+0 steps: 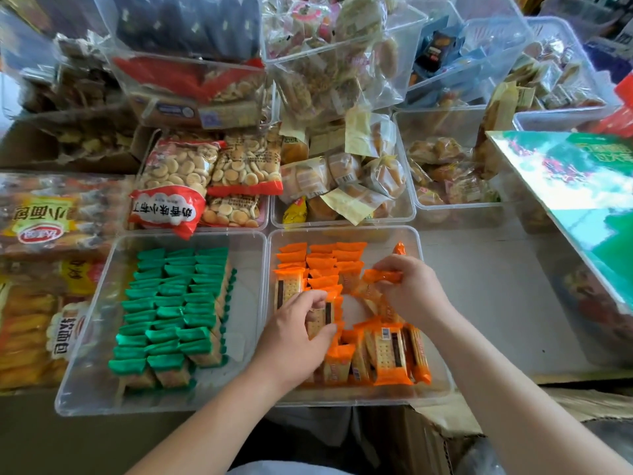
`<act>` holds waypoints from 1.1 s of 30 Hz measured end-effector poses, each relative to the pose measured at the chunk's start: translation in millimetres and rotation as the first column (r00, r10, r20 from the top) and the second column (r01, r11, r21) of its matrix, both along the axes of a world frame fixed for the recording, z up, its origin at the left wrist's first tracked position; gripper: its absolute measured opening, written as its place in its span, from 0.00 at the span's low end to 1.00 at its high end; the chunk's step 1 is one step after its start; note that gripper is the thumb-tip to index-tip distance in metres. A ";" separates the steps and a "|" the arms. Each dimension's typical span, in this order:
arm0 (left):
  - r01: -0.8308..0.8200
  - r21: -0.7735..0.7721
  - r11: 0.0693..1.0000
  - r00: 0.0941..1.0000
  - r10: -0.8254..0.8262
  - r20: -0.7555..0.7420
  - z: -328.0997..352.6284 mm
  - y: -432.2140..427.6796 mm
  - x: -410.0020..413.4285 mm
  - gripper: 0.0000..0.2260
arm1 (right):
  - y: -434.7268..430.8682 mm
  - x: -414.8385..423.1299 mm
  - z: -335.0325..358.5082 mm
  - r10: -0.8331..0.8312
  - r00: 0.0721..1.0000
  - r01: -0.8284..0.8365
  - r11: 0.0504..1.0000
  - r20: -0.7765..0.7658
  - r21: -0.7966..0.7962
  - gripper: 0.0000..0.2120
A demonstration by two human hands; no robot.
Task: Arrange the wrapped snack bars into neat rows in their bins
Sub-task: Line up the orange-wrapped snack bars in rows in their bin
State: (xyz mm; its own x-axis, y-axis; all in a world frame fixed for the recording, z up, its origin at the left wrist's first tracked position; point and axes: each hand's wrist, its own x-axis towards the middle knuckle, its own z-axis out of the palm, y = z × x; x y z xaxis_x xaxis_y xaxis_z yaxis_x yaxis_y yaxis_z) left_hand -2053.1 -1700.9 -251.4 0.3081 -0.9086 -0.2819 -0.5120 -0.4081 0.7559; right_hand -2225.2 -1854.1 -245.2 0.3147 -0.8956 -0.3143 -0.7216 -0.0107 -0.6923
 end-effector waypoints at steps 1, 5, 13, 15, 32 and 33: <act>-0.008 0.011 1.000 1.000 0.008 -0.007 0.9 1.2 1.8 0.21 | -3.6 7.3 -11.3 0.038 0.999 -0.038 0.999 -0.028 0.006 0.12; -0.040 0.041 0.998 0.999 0.041 -0.017 1.8 6.4 9.0 0.22 | -6.3 28.8 -47.2 0.051 0.995 -0.046 0.997 -0.081 0.061 0.11; -0.029 0.080 0.996 0.999 0.030 -0.015 1.7 4.3 9.9 0.21 | -6.3 44.3 -70.3 -0.156 0.986 0.151 0.984 0.051 0.097 0.12; -0.008 0.089 0.996 1.000 0.009 -0.015 0.9 0.7 6.6 0.21 | -9.3 42.6 -71.5 -0.146 0.989 0.142 0.980 0.016 0.137 0.13; 0.158 0.136 0.978 0.985 -0.167 0.054 -0.4 -31.3 -14.8 0.15 | -22.4 24.2 -40.5 -0.051 0.999 0.051 0.999 -0.016 -0.006 0.08; 0.199 0.144 0.969 0.976 -0.210 0.063 -2.3 -40.4 -19.6 0.15 | -25.4 17.0 -30.4 -0.057 0.998 0.056 0.998 -0.016 -0.026 0.06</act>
